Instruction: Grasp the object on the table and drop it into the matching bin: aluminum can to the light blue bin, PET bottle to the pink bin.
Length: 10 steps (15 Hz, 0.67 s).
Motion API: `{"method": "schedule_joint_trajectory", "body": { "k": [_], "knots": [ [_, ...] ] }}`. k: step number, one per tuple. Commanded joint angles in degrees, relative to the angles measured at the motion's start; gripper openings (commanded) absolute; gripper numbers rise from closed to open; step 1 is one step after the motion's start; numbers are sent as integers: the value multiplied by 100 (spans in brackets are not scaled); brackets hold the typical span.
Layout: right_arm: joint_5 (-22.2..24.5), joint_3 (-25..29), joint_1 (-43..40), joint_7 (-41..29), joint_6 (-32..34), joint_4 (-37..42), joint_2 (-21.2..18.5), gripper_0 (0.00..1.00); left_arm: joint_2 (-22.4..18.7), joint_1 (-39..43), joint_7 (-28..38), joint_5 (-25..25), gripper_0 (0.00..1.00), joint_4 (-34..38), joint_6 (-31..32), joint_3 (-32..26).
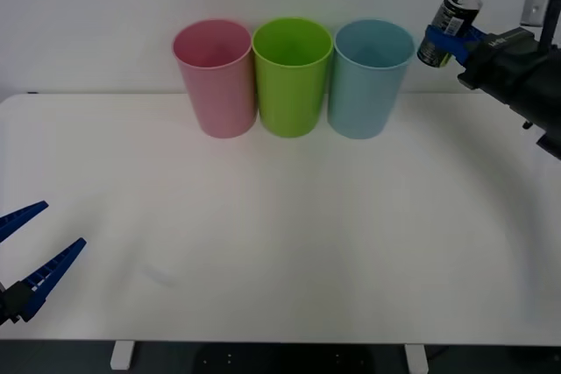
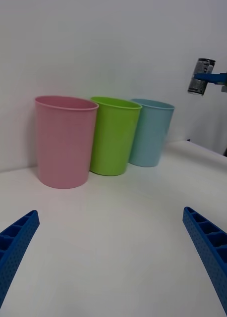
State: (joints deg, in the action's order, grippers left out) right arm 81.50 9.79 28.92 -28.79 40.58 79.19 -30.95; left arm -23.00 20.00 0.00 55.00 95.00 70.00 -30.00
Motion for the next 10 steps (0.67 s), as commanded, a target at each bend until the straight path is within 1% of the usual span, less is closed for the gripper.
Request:
{"method": "schedule_joint_trajectory", "body": {
  "k": [1, 3, 6, 10],
  "knots": [
    [190, -135, 887, 66, 3, -1002, 195, 0, 0, 0, 0, 0, 100, 0, 0, 0],
    [454, -30, 1344, 93, -24, -1556, 441, 0, 0, 0, 0, 0, 100, 0, 0, 0],
    [893, 181, 1661, 154, -199, -1925, 748, 0, 0, 0, 0, 0, 100, 0, 0, 0],
    [1017, 164, 1810, 207, -674, -2083, 986, 0, 0, 0, 0, 0, 100, 0, 0, 0]
  ]
}}
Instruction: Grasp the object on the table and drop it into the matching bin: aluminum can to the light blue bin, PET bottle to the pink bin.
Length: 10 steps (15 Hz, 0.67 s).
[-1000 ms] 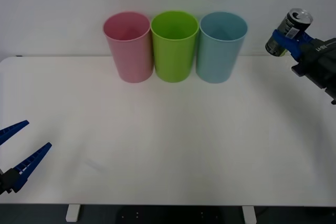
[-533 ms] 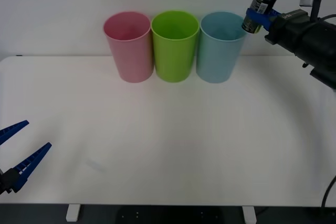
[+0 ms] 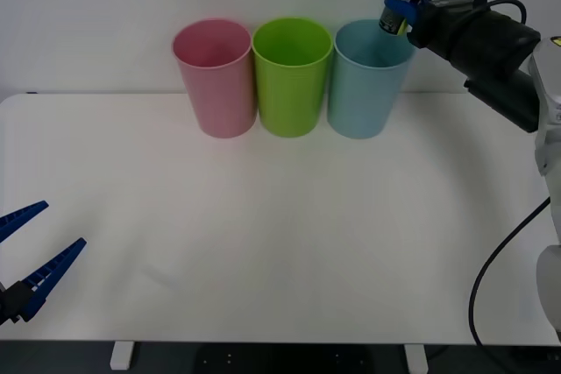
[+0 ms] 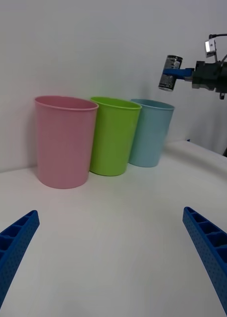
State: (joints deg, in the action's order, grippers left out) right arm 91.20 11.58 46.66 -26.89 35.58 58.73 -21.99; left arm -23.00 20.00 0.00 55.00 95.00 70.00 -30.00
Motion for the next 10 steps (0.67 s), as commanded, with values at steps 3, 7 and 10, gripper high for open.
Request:
{"method": "schedule_joint_trajectory", "body": {
  "k": [3, 7, 10],
  "knots": [
    [64, -15, 54, 52, -315, -37, 177, 0, 0, 0, 0, 0, 100, 0, 0, 0],
    [64, -15, 54, 149, -420, -28, 186, 100, 0, 0, 0, 0, 100, 0, 0, 0],
    [64, -15, 54, 263, -411, -37, 186, 100, 0, 0, 0, 0, 100, 0, 0, 0]
  ]
}}
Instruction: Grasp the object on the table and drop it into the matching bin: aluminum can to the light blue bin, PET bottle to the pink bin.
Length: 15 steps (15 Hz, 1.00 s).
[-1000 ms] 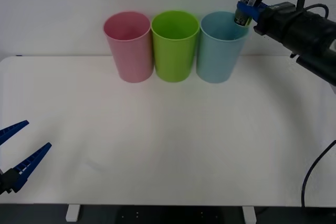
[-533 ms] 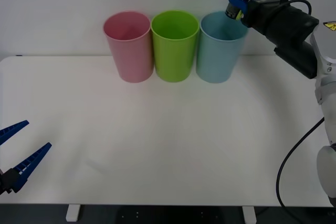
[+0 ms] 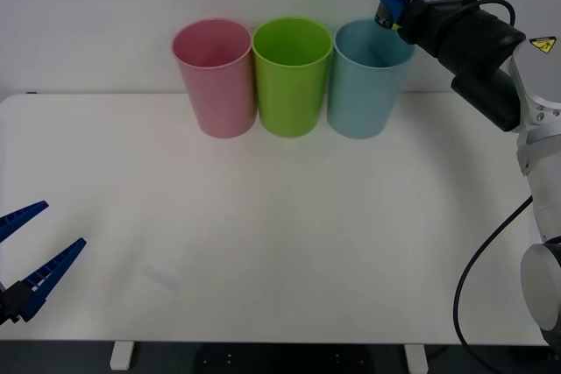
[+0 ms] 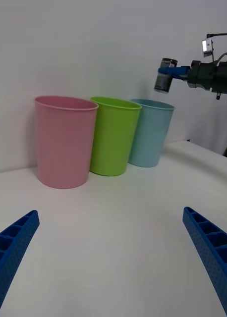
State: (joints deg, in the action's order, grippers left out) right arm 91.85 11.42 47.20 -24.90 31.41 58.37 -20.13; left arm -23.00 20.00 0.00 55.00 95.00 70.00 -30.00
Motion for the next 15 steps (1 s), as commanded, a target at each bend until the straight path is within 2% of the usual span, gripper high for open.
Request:
{"method": "schedule_joint_trajectory", "body": {
  "k": [1, 6, 10, 15],
  "knots": [
    [-10, 0, 0, 82, 6, -1, 0, 100, 0, 0, 0, 0, 100, 0, 0, 0],
    [-177, 88, -246, 187, 59, 219, -9, 100, 0, 0, 0, 0, 100, 0, 0, 0],
    [-388, 97, -1125, 161, 190, 1388, -70, 100, 0, 0, 0, 0, 100, 0, 0, 0],
    [-924, 114, -2408, 222, 718, 2530, -474, 100, 0, 0, 0, 0, 100, 0, 0, 0]
  ]
}}
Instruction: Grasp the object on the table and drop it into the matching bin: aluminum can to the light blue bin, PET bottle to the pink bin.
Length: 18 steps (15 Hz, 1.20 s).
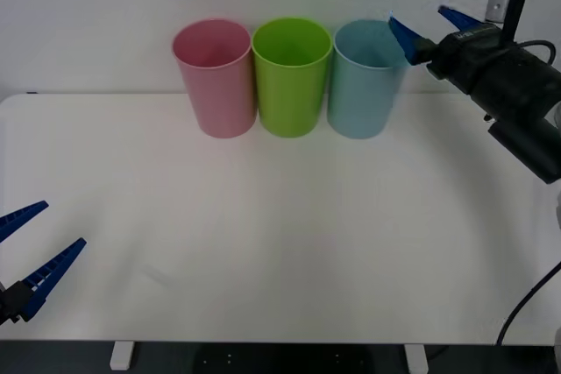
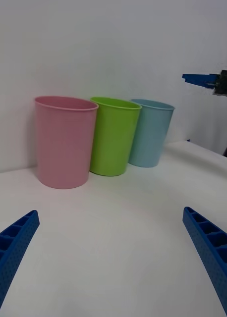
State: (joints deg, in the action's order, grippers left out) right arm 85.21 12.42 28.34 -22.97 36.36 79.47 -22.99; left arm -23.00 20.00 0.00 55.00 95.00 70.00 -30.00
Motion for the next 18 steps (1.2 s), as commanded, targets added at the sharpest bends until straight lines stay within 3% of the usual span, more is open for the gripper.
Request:
{"method": "schedule_joint_trajectory", "body": {
  "k": [1, 5, 8, 14, 18],
  "knots": [
    [-400, 15, -803, 65, 319, 614, -311, 100, 0, 0, 0, 0, 100, 0, 0, 0],
    [-1455, 138, -2025, 1234, 864, 1053, -1005, 100, 0, 0, 0, 0, 100, 0, 0, 0],
    [-1912, 481, -2763, 1999, 1488, 1123, -1225, 100, 0, 0, 0, 0, 100, 0, 0, 0],
    [-2052, 1158, -3756, 2297, 2692, 1123, -1234, 100, 0, 0, 0, 0, 100, 0, 0, 0],
    [-2043, 1307, -4257, 2306, 2938, 1132, -1234, 100, 0, 0, 0, 0, 100, 0, 0, 0]
  ]
}}
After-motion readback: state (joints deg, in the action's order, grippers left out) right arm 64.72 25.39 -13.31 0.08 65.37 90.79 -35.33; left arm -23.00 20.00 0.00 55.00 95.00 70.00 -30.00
